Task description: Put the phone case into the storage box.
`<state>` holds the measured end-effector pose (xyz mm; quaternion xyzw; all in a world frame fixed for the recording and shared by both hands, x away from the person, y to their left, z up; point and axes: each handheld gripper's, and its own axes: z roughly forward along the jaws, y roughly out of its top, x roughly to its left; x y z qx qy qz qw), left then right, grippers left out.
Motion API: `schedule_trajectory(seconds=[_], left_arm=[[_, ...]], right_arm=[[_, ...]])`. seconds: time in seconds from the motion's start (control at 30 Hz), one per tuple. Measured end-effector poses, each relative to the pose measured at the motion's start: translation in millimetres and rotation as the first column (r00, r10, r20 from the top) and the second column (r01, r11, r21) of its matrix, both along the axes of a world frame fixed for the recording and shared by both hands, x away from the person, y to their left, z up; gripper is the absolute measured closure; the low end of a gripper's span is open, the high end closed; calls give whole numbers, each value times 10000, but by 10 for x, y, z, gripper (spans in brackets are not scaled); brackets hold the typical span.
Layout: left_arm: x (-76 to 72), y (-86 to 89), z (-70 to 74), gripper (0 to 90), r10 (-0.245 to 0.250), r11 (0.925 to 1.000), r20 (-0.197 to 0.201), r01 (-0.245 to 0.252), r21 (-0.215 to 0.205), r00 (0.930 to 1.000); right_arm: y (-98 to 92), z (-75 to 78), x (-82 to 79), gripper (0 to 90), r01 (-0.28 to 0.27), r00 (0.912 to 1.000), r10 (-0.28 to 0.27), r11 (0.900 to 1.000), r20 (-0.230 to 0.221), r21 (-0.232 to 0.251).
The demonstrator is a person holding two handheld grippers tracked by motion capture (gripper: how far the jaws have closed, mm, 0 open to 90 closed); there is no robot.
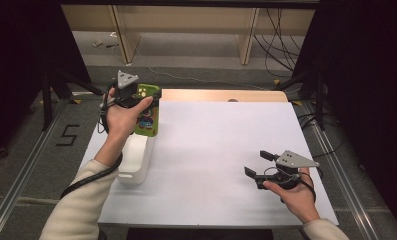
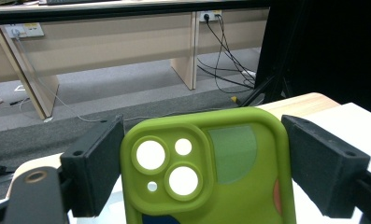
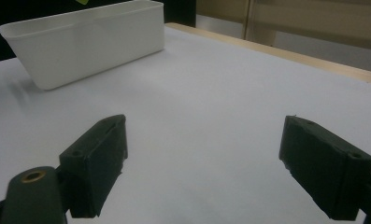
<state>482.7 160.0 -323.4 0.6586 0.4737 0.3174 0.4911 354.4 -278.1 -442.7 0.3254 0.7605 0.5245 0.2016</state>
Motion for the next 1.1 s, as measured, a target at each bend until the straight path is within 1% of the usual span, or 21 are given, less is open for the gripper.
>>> schedule_trajectory(seconds=[1.1], left_arm=[[38, 119, -4, 163, 384, 9993, 25, -385, 30, 9993]], right_arm=[[0, -1, -1, 164, 4, 10000, -4, 10000, -25, 18]])
